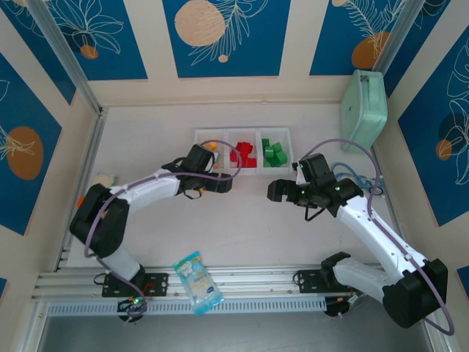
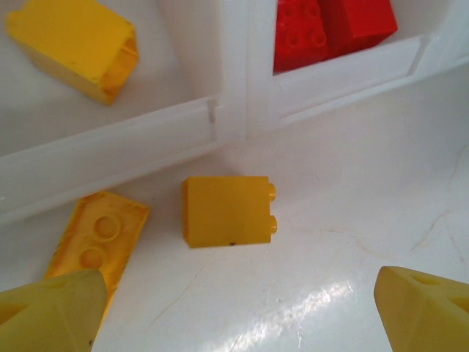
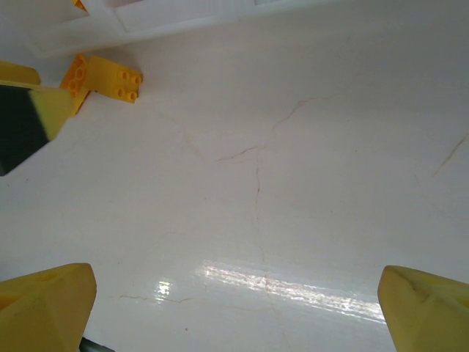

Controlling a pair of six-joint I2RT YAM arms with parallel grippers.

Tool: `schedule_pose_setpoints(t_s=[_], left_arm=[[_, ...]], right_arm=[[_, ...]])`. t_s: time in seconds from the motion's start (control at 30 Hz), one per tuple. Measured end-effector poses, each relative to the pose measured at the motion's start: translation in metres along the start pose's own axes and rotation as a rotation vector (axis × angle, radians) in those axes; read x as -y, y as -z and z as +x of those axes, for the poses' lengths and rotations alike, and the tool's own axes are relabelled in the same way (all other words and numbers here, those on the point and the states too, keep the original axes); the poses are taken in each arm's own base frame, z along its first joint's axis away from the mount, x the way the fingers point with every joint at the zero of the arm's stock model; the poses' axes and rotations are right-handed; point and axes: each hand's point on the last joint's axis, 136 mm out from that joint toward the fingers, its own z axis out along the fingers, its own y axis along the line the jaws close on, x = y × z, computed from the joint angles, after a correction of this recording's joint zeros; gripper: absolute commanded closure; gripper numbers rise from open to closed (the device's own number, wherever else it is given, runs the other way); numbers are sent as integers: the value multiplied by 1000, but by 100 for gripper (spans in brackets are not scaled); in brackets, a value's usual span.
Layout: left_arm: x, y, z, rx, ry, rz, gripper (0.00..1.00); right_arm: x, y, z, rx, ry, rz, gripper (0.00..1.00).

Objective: Sort the legos into containers by color
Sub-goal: Pick up the lego from the center of the table.

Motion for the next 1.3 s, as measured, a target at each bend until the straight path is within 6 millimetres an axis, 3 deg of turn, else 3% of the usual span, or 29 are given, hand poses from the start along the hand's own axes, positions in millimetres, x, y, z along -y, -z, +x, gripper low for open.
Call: schedule_pose_setpoints(t_s=[0.17,0.33,0.57,0.8,1.13,1.3], left_arm=[[9,-23,2,-47,-38,-26,3],[4,-35,6,-74,-49,-69,4],[-2,-47,8,-102,-56,-110,15],[-1,-57,3,-105,-66,-130,33],[-1,-54,-3,-96,-52,-142,60],[1,-53,-5,-84,-41,-149,69]], right_arm=[[6,11,-4,42,-10,9,1],[13,13,-6,54,-18,18,1],[18,8,-1,37,-26,26,1],[22,10,-4,48,-34,32,1],[23,14,-3,58,-37,31,1],[24,14,-2,53,-40,34,1]])
